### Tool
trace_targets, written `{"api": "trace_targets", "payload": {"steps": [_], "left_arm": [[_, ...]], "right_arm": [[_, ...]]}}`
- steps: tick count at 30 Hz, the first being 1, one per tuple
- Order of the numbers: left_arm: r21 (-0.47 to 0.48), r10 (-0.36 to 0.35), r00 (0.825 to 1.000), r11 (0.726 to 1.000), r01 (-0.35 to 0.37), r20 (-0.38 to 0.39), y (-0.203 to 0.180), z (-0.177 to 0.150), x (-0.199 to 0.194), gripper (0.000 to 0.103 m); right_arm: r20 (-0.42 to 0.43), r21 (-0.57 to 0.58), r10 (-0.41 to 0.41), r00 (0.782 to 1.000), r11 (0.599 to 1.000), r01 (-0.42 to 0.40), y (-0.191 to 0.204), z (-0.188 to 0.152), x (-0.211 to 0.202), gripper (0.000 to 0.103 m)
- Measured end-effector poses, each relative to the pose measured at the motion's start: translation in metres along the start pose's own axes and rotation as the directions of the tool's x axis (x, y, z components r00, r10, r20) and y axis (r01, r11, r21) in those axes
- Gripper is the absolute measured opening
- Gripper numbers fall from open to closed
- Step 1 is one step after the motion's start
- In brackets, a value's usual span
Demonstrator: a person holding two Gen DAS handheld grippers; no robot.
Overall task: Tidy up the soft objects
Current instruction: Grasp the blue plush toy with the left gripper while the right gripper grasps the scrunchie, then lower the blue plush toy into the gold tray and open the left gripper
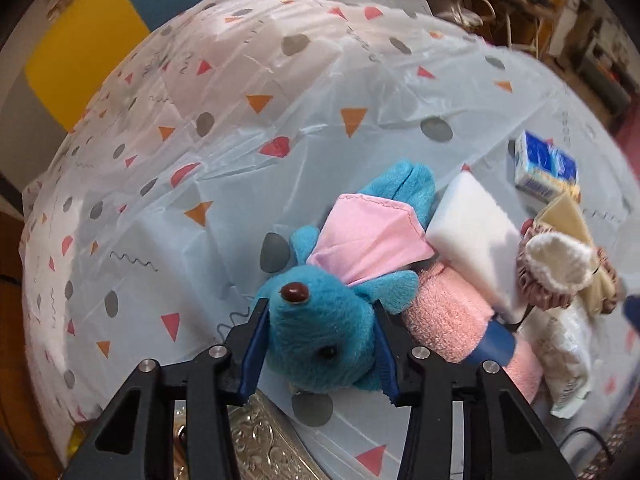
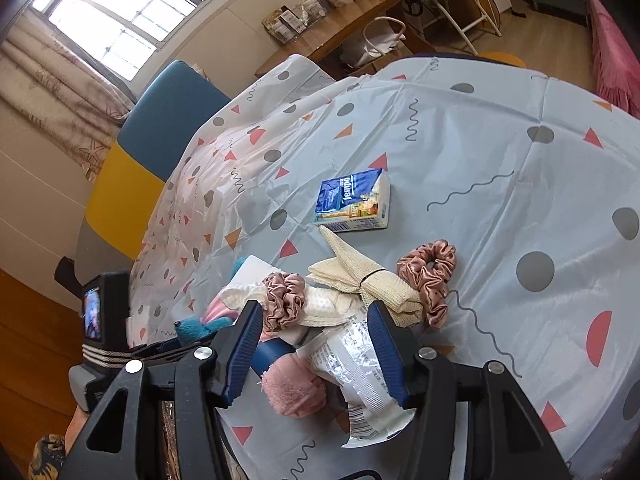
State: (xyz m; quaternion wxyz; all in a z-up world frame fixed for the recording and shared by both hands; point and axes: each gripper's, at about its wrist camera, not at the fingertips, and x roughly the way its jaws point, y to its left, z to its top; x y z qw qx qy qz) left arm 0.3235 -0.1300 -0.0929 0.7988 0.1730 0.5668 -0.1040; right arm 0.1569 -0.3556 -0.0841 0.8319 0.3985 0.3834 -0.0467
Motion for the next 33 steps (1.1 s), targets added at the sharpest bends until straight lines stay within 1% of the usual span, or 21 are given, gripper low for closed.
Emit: {"api": "trace_targets", "payload": {"steps": [2, 4, 6, 8, 10, 11, 13, 15, 16, 18, 19, 20, 21, 23, 24, 27, 29, 33], "left_arm": [[-0.047, -0.026, 0.999, 0.999, 0.027, 0.022, 0.008, 0.0, -0.011, 0.047], [-0.075, -0.045, 0.998, 0.996, 0.049, 0.043, 0.012, -0.001, -0.021, 0.047], [-0.101, -0.058, 0.996, 0.993, 0.064, 0.062, 0.016, -0.002, -0.031, 0.047], [-0.126, -0.082, 0.994, 0.988, 0.091, 0.079, 0.02, -0.002, -0.039, 0.047], [-0.154, -0.104, 0.99, 0.981, 0.117, 0.09, 0.024, -0.003, -0.046, 0.047], [-0.16, -0.11, 0.989, 0.979, 0.124, 0.097, 0.025, -0.005, -0.049, 0.047], [-0.187, -0.137, 0.984, 0.97, 0.157, 0.114, 0.029, -0.007, -0.057, 0.047], [-0.213, -0.166, 0.978, 0.958, 0.189, 0.125, 0.033, -0.009, -0.062, 0.048], [-0.224, -0.173, 0.976, 0.954, 0.2, 0.134, 0.035, -0.01, -0.066, 0.048], [-0.241, -0.188, 0.968, 0.944, 0.224, 0.163, 0.039, -0.012, -0.077, 0.048], [-0.251, -0.194, 0.965, 0.939, 0.235, 0.179, 0.042, -0.014, -0.084, 0.048], [-0.262, -0.194, 0.962, 0.935, 0.241, 0.192, 0.046, -0.016, -0.09, 0.048], [-0.273, -0.197, 0.96, 0.929, 0.248, 0.201, 0.05, -0.017, -0.095, 0.048], [-0.3, -0.199, 0.954, 0.918, 0.261, 0.223, 0.06, -0.021, -0.105, 0.048], [-0.316, -0.193, 0.953, 0.912, 0.262, 0.233, 0.066, -0.024, -0.111, 0.048], [-0.36, -0.178, 0.948, 0.893, 0.269, 0.265, 0.089, -0.035, -0.127, 0.048], [-0.388, -0.159, 0.946, 0.883, 0.265, 0.284, 0.106, -0.044, -0.137, 0.048], [-0.451, -0.1, 0.939, 0.857, 0.249, 0.328, 0.151, -0.071, -0.163, 0.048]], "right_arm": [[-0.011, 0.013, -0.004, 1.0, 1.0, 0.004, -0.003, 0.0, 0.003, 0.055], [-0.016, 0.002, -0.017, 1.0, 1.0, 0.017, -0.001, -0.001, 0.005, 0.055], [-0.033, -0.046, -0.04, 0.999, 0.998, 0.039, 0.007, -0.004, 0.01, 0.055], [-0.056, -0.122, -0.069, 0.996, 0.991, 0.062, 0.02, -0.009, 0.017, 0.055], [-0.063, -0.231, -0.097, 0.993, 0.97, 0.081, 0.04, -0.015, 0.023, 0.055], [-0.062, -0.267, -0.111, 0.992, 0.959, 0.09, 0.047, -0.017, 0.026, 0.055], [-0.031, -0.354, -0.171, 0.985, 0.923, 0.149, 0.063, -0.018, 0.036, 0.055], [-0.017, -0.444, -0.203, 0.979, 0.879, 0.175, 0.076, -0.018, 0.049, 0.061], [-0.019, -0.473, -0.223, 0.975, 0.861, 0.188, 0.08, -0.018, 0.058, 0.061], [0.002, -0.496, -0.246, 0.969, 0.841, 0.215, 0.083, -0.015, 0.072, 0.061], [0.003, -0.508, -0.243, 0.97, 0.835, 0.211, 0.084, -0.014, 0.077, 0.061], [-0.009, -0.52, -0.236, 0.972, 0.831, 0.197, 0.084, -0.013, 0.082, 0.059], [-0.012, -0.531, -0.233, 0.972, 0.826, 0.192, 0.084, -0.014, 0.085, 0.048], [0.008, -0.549, -0.237, 0.972, 0.811, 0.202, 0.085, -0.015, 0.085, 0.042], [0.014, -0.554, -0.232, 0.973, 0.808, 0.201, 0.085, -0.015, 0.084, 0.038], [0.026, -0.562, -0.228, 0.973, 0.802, 0.203, 0.087, -0.017, 0.081, 0.032], [0.032, -0.576, -0.229, 0.973, 0.792, 0.205, 0.088, -0.019, 0.08, 0.032], [0.027, -0.583, -0.223, 0.974, 0.788, 0.197, 0.088, -0.019, 0.08, 0.032]]}}
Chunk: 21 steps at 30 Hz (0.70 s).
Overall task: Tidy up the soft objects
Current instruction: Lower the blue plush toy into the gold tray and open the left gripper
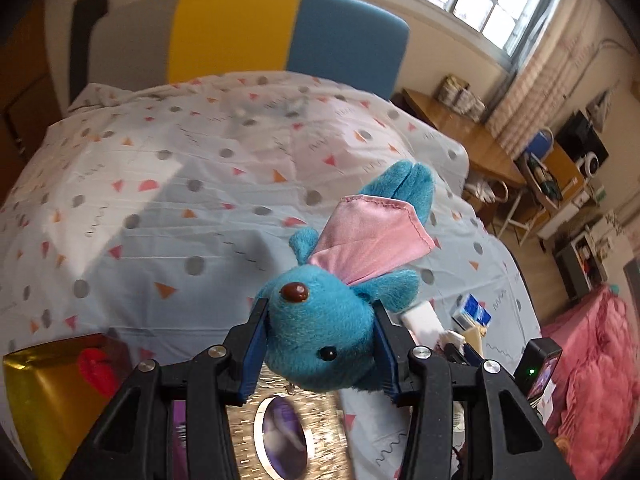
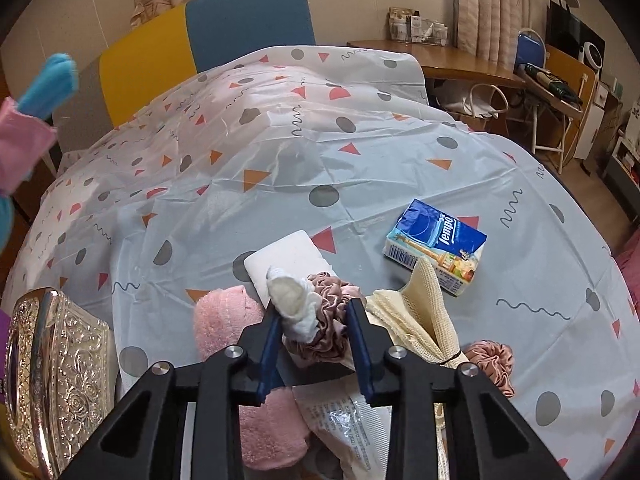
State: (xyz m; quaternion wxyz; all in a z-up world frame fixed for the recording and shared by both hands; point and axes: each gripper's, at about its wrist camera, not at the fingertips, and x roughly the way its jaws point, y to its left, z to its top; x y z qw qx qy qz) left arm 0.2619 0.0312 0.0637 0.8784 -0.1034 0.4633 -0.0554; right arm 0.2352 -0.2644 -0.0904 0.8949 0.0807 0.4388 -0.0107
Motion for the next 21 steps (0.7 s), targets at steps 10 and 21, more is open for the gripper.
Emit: {"api": "trace_targets", "payload": {"steps": [10, 21], "left_arm": [[-0.181, 0.125, 0.986, 0.978, -0.105, 0.106, 0.137, -0.036, -0.075, 0.049], [-0.403, 0.259, 0.964, 0.89, -0.215, 0.057, 0.249, -0.153, -0.081, 0.05]], "right_arm": [[0.018, -0.044, -0.027, 0.999, 0.999, 0.028, 0.006, -0.001, -0.001, 0.032], [0.035, -0.094, -0.052, 0.998, 0.994, 0.055, 0.013, -0.003, -0.001, 0.029]]}}
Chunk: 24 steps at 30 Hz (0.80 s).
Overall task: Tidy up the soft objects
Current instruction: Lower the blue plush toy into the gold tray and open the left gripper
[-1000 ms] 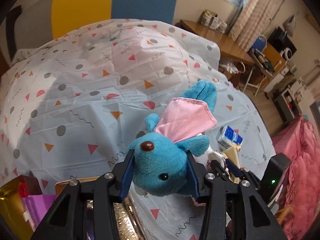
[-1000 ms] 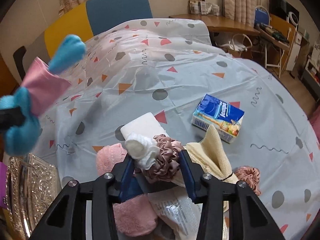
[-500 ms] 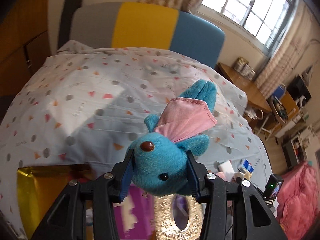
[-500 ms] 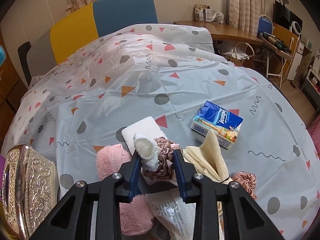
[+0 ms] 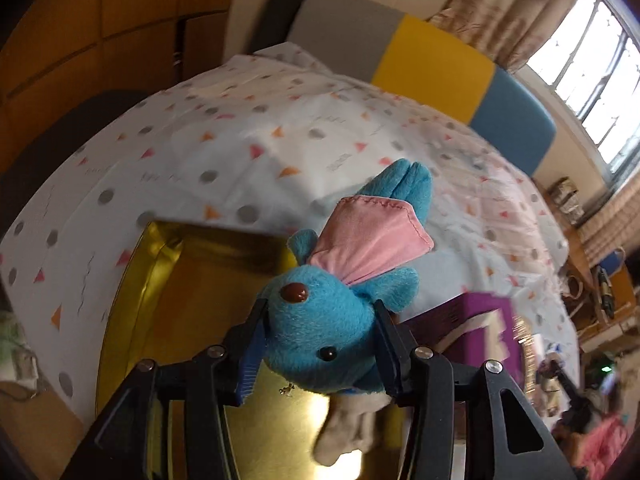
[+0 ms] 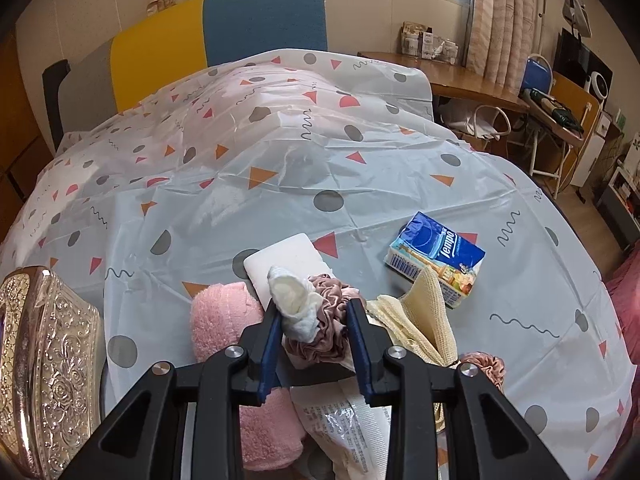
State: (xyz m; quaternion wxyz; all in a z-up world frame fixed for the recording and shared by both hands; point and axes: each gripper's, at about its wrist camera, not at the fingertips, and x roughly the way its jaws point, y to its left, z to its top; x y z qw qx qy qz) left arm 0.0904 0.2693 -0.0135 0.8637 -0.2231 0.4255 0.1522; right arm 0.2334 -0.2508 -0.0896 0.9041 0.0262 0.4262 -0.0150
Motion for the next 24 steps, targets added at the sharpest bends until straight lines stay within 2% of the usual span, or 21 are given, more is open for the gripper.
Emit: {"api": "trace_targets", "payload": {"steps": [3, 6, 8, 11, 13, 14, 19, 24], "left_arm": [[-0.077, -0.008, 0.997, 0.997, 0.003, -0.071, 0.016, -0.02, 0.028, 0.05], [-0.109, 0.024, 0.995, 0.993, -0.034, -0.098, 0.019, -0.029, 0.051, 0.052], [-0.146, 0.027, 0.992, 0.988, -0.045, -0.122, 0.019, -0.036, 0.064, 0.059], [-0.117, 0.033, 0.991, 0.992, -0.048, -0.13, 0.009, -0.042, 0.071, 0.063], [-0.059, 0.022, 0.994, 0.998, -0.028, -0.111, -0.002, -0.047, 0.068, 0.07], [-0.037, 0.037, 0.995, 0.998, -0.041, -0.097, -0.004, -0.046, 0.065, 0.074], [0.045, 0.061, 0.998, 0.997, -0.06, -0.024, -0.009, -0.056, 0.044, 0.074], [0.055, 0.055, 0.998, 0.997, -0.056, 0.018, 0.002, -0.073, 0.018, 0.076]], "right_arm": [[0.004, -0.007, -0.004, 1.0, 1.0, 0.004, 0.001, 0.0, -0.001, 0.028], [0.008, -0.013, -0.006, 1.0, 1.0, 0.006, 0.002, -0.001, -0.002, 0.026], [0.009, -0.015, -0.004, 1.0, 1.0, 0.004, 0.002, -0.001, -0.003, 0.025], [0.01, -0.018, -0.004, 1.0, 1.0, 0.004, 0.002, 0.0, -0.002, 0.024], [0.01, -0.013, 0.001, 1.0, 1.0, -0.001, 0.002, 0.0, -0.002, 0.024], [0.01, -0.011, 0.004, 1.0, 1.0, -0.003, 0.001, 0.0, -0.002, 0.024], [0.014, 0.026, 0.063, 0.998, 0.998, -0.063, -0.003, 0.003, -0.005, 0.023], [0.043, 0.1, 0.169, 0.985, 0.98, -0.172, -0.012, 0.007, -0.014, 0.022]]}}
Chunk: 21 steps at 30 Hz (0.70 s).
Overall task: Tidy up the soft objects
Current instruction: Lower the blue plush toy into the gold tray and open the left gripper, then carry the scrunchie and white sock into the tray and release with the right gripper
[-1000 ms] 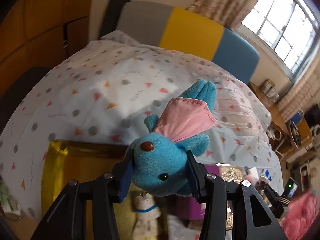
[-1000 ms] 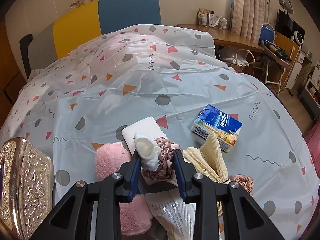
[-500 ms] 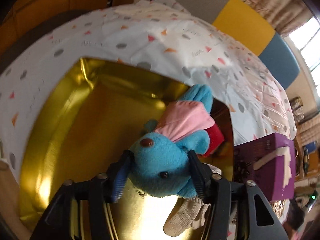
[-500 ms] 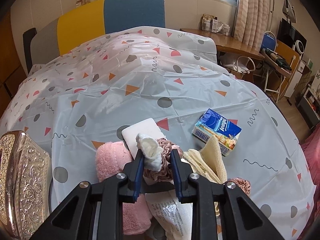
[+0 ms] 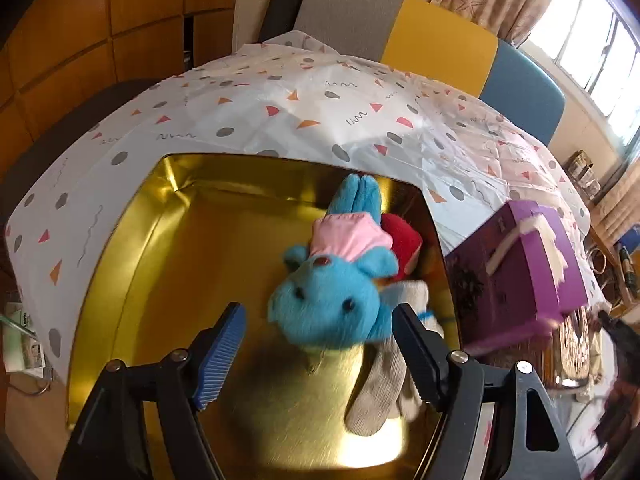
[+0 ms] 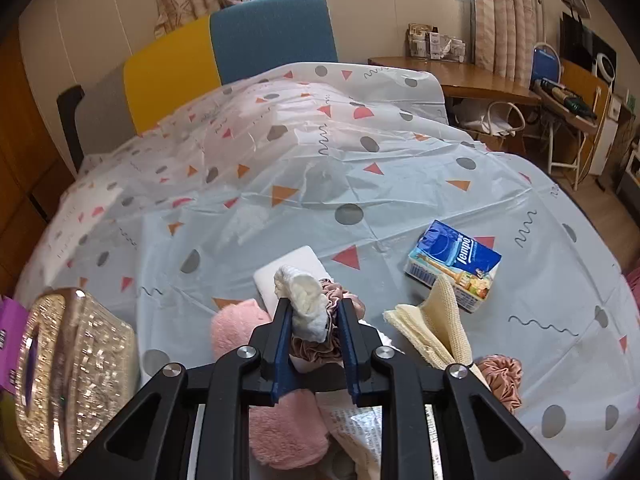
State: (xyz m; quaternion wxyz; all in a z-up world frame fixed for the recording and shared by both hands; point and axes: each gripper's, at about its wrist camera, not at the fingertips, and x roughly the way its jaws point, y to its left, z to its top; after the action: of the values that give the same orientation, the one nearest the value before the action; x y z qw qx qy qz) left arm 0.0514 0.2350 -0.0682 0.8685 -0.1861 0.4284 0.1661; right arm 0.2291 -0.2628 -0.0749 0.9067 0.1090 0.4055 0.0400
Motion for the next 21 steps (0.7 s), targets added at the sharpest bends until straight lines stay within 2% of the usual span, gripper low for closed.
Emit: {"api": "trace_targets", "payload": {"steps": [3, 5, 6, 9, 11, 14, 21], "left_arm": [[-0.007, -0.016, 1.0, 1.0, 0.016, 0.005, 0.005, -0.01, -0.01, 0.076], [0.012, -0.015, 1.0, 1.0, 0.015, 0.016, 0.004, -0.016, -0.017, 0.076], [0.023, -0.011, 1.0, 1.0, 0.01, 0.022, 0.003, -0.018, -0.019, 0.076], [0.058, -0.008, 0.999, 0.998, 0.006, 0.033, 0.001, -0.024, -0.026, 0.076], [0.065, -0.008, 0.999, 0.998, 0.006, 0.036, 0.001, -0.027, -0.029, 0.076], [0.084, -0.016, 0.999, 0.996, 0.012, 0.039, 0.002, -0.029, -0.032, 0.076], [0.092, -0.023, 0.999, 0.996, 0.02, 0.038, 0.009, -0.039, -0.036, 0.076]], "right_arm": [[0.033, 0.08, 0.104, 0.994, 0.991, -0.106, -0.008, 0.004, -0.011, 0.022], [0.048, 0.143, 0.191, 0.98, 0.97, -0.196, -0.016, 0.005, -0.015, 0.022], [0.053, 0.159, 0.208, 0.977, 0.964, -0.214, -0.018, 0.006, -0.015, 0.022], [0.045, 0.183, 0.23, 0.972, 0.955, -0.234, -0.019, 0.005, -0.015, 0.022], [0.075, 0.187, 0.24, 0.968, 0.95, -0.25, -0.018, 0.005, -0.023, 0.022], [0.1, 0.197, 0.295, 0.95, 0.93, -0.309, -0.014, 0.004, -0.034, 0.022], [0.07, 0.121, 0.319, 0.945, 0.938, -0.325, 0.038, 0.007, -0.044, 0.022]]}}
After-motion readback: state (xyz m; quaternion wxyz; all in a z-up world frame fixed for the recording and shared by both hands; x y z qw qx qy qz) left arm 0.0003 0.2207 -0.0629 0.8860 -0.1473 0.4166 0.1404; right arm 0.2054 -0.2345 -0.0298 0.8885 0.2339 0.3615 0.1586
